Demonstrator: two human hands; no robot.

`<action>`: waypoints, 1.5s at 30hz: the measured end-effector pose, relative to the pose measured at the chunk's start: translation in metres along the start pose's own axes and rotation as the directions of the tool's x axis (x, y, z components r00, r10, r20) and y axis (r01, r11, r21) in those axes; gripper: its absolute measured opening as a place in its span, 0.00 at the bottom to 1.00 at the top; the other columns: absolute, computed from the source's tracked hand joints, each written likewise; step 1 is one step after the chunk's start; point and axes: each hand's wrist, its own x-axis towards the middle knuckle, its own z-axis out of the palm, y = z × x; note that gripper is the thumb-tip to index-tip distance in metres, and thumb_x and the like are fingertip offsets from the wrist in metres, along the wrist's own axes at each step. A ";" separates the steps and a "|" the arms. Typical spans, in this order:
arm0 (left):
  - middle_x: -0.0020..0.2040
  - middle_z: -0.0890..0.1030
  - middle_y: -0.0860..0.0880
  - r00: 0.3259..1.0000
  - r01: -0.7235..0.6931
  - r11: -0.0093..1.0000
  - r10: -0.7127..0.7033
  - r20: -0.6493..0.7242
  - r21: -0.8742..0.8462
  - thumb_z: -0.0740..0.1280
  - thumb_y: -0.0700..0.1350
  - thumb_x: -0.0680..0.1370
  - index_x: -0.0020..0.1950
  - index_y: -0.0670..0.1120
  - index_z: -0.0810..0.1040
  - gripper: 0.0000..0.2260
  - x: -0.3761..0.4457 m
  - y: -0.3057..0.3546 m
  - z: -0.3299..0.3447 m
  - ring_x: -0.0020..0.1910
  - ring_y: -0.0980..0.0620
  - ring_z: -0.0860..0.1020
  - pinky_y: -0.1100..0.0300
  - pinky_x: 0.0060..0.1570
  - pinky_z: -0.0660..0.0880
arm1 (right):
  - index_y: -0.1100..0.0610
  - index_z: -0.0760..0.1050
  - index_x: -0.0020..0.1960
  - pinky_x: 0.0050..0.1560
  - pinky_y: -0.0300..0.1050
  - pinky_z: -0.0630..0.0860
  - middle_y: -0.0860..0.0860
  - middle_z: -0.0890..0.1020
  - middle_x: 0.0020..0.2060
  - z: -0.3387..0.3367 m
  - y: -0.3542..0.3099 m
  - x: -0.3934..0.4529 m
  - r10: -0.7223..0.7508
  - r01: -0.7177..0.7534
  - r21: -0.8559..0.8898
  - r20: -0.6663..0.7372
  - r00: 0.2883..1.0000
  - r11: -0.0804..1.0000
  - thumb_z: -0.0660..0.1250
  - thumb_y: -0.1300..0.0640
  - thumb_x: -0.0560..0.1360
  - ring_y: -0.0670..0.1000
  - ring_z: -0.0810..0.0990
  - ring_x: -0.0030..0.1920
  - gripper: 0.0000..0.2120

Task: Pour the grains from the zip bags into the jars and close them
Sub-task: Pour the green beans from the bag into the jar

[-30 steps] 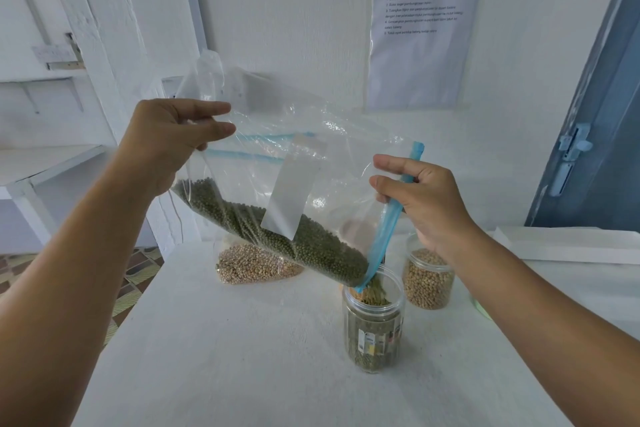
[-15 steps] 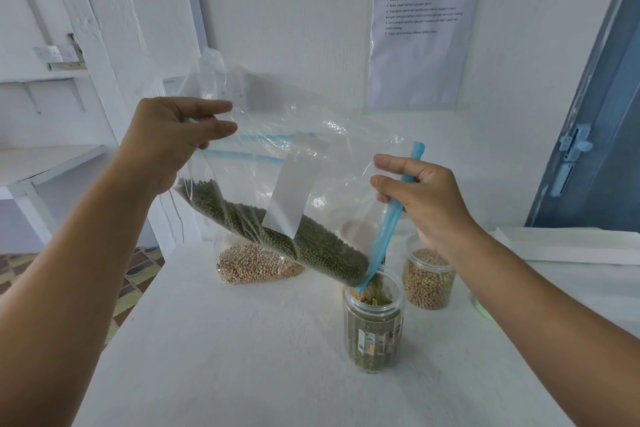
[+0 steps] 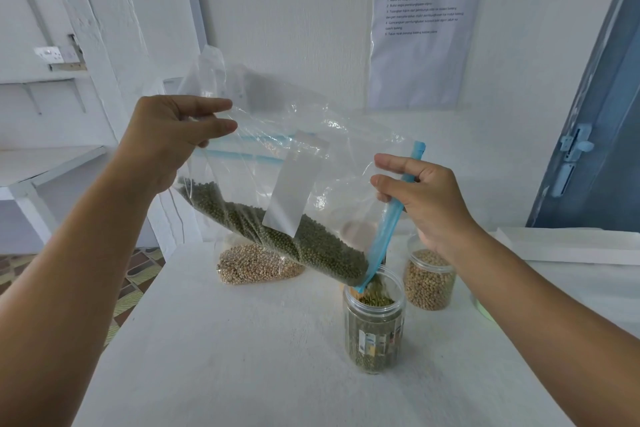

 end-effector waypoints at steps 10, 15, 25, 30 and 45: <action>0.44 0.83 0.44 1.000 -0.005 1.000 0.005 -0.004 0.009 0.81 0.42 0.71 0.56 0.50 0.88 0.14 -0.005 0.005 0.003 0.37 0.53 0.73 0.65 0.43 0.75 | 0.50 0.86 0.60 0.57 0.48 0.83 0.43 0.87 0.55 -0.001 0.002 0.001 -0.012 0.012 -0.029 -0.002 1.000 1.000 0.79 0.61 0.74 0.49 0.85 0.40 0.16; 0.43 0.82 0.46 1.000 -0.005 1.000 0.005 -0.006 0.019 0.81 0.42 0.71 0.57 0.50 0.87 0.15 -0.005 0.008 0.004 0.36 0.55 0.73 0.64 0.43 0.75 | 0.51 0.86 0.60 0.58 0.48 0.83 0.43 0.87 0.55 -0.002 0.002 0.001 -0.014 0.014 -0.020 -0.003 1.000 1.000 0.79 0.61 0.74 0.49 0.84 0.39 0.16; 0.43 0.82 0.45 1.000 0.005 1.000 -0.005 -0.007 0.019 0.81 0.42 0.71 0.57 0.50 0.87 0.15 -0.005 0.009 0.004 0.36 0.54 0.73 0.62 0.45 0.75 | 0.51 0.86 0.61 0.56 0.47 0.83 0.41 0.87 0.55 -0.002 0.003 0.000 -0.014 0.014 -0.018 0.000 1.000 1.000 0.79 0.61 0.74 0.48 0.85 0.39 0.17; 0.44 0.83 0.44 1.000 -0.009 1.000 0.009 -0.002 0.030 0.80 0.42 0.72 0.56 0.50 0.87 0.14 -0.005 0.012 0.006 0.36 0.55 0.73 0.63 0.45 0.75 | 0.51 0.86 0.60 0.57 0.47 0.83 0.41 0.87 0.54 -0.002 0.003 0.000 -0.009 0.009 -0.007 -0.010 1.000 1.000 0.79 0.61 0.74 0.48 0.85 0.39 0.16; 0.44 0.84 0.45 1.000 -0.005 1.000 0.005 0.009 0.006 0.81 0.44 0.70 0.53 0.54 0.89 0.13 -0.001 0.008 0.003 0.41 0.52 0.75 0.63 0.44 0.75 | 0.51 0.86 0.60 0.57 0.47 0.84 0.43 0.86 0.56 -0.003 0.002 -0.001 -0.006 0.006 -0.007 -0.003 1.000 1.000 0.79 0.61 0.74 0.50 0.86 0.42 0.16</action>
